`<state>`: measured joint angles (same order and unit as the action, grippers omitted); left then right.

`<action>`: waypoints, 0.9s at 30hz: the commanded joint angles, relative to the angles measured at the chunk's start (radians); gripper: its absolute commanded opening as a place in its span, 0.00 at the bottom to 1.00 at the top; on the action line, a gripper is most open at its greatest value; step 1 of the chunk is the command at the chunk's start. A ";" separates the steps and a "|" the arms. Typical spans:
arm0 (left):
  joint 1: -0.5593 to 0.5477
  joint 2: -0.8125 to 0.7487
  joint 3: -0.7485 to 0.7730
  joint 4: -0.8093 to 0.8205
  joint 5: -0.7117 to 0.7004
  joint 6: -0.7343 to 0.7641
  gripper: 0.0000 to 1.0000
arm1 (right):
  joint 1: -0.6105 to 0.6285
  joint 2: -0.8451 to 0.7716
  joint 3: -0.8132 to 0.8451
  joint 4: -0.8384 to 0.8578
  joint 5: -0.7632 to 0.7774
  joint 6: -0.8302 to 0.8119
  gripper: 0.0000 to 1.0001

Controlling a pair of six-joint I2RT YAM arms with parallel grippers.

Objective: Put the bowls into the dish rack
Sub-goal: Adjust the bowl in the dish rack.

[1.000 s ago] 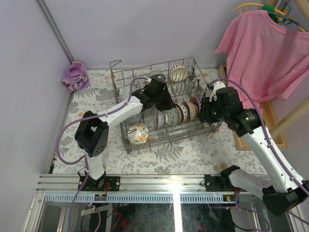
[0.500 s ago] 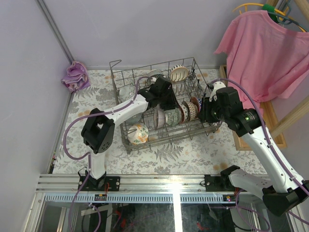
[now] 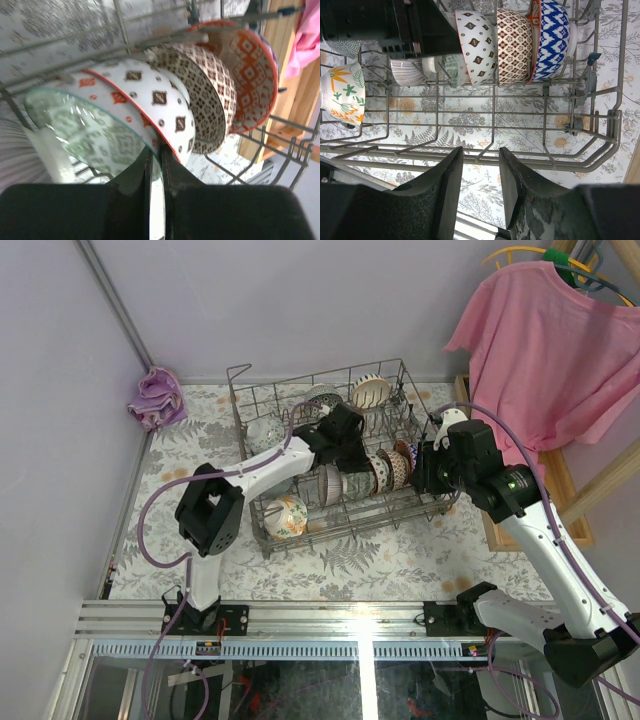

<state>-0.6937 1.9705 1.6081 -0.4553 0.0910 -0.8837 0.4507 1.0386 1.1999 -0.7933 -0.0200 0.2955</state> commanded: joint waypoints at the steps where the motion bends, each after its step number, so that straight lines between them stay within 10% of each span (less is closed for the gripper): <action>1: -0.006 0.007 0.032 -0.001 -0.034 0.033 0.00 | -0.005 -0.003 0.013 0.030 -0.014 -0.006 0.42; 27: 0.021 -0.147 -0.173 0.275 0.317 0.078 0.00 | -0.004 -0.003 0.004 0.032 -0.005 -0.004 0.42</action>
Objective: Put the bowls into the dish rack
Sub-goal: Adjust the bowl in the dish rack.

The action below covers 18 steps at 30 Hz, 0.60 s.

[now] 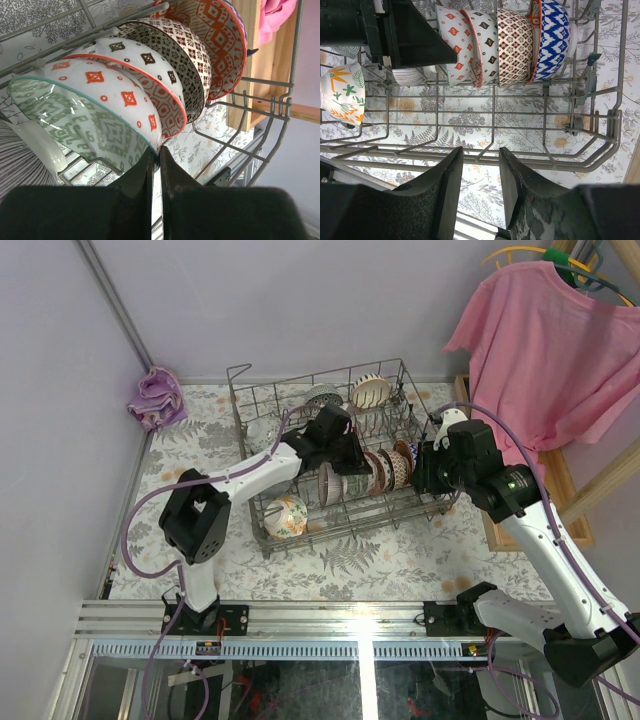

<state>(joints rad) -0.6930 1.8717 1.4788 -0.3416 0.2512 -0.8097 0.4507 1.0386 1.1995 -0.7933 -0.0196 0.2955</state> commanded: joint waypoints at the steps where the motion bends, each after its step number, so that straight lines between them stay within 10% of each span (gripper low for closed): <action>1: 0.026 -0.046 -0.060 0.189 0.184 -0.001 0.00 | -0.005 -0.003 0.004 0.031 -0.006 -0.004 0.42; 18: 0.044 0.022 -0.086 0.380 0.467 -0.021 0.00 | -0.004 0.007 0.007 0.030 -0.003 -0.003 0.42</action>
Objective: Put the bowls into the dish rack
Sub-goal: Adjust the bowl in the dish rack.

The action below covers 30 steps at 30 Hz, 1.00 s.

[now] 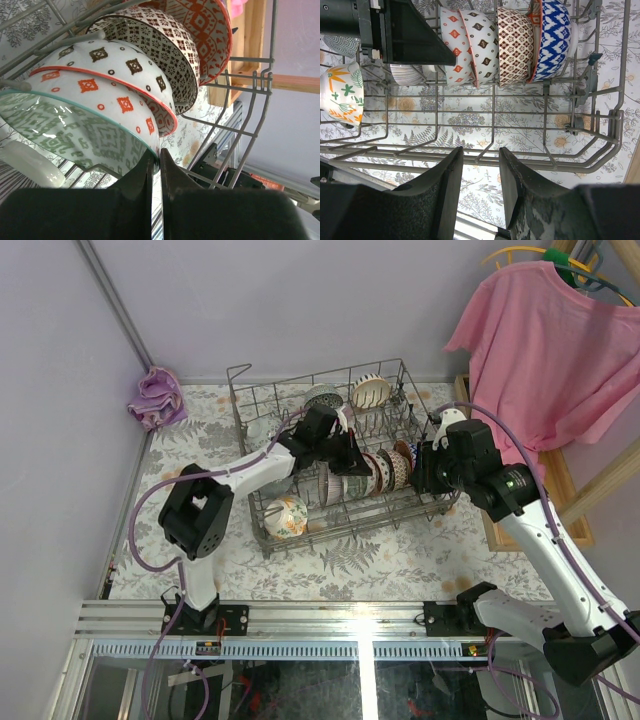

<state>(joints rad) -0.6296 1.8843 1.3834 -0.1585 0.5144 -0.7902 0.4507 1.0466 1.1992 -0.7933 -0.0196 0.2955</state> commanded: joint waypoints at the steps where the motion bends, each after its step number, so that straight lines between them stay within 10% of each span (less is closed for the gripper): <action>1: -0.017 0.012 0.003 0.214 0.217 -0.046 0.00 | -0.005 0.000 0.007 0.030 -0.002 -0.004 0.42; 30: 0.074 0.038 -0.091 0.399 0.452 -0.078 0.00 | -0.006 0.048 0.033 0.020 -0.013 -0.002 0.41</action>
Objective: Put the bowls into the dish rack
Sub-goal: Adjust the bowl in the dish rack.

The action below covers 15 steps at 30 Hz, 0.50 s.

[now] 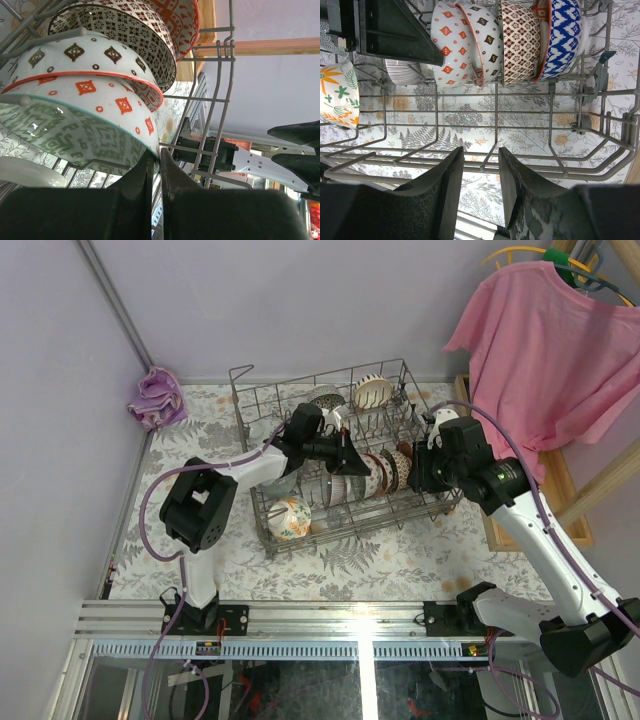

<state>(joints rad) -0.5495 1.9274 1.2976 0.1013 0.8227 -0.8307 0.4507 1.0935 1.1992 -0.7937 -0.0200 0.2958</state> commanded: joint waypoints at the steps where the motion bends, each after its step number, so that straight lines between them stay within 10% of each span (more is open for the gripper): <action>1: -0.001 -0.004 -0.007 0.135 0.141 -0.032 0.00 | -0.005 0.002 0.032 0.021 -0.011 -0.003 0.41; 15: 0.037 0.018 -0.023 0.067 0.067 -0.001 0.00 | -0.006 -0.007 0.022 0.024 -0.009 -0.003 0.41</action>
<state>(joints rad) -0.5213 1.9457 1.2819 0.1337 0.8825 -0.8326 0.4507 1.0958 1.1992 -0.7940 -0.0196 0.2958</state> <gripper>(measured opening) 0.022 0.411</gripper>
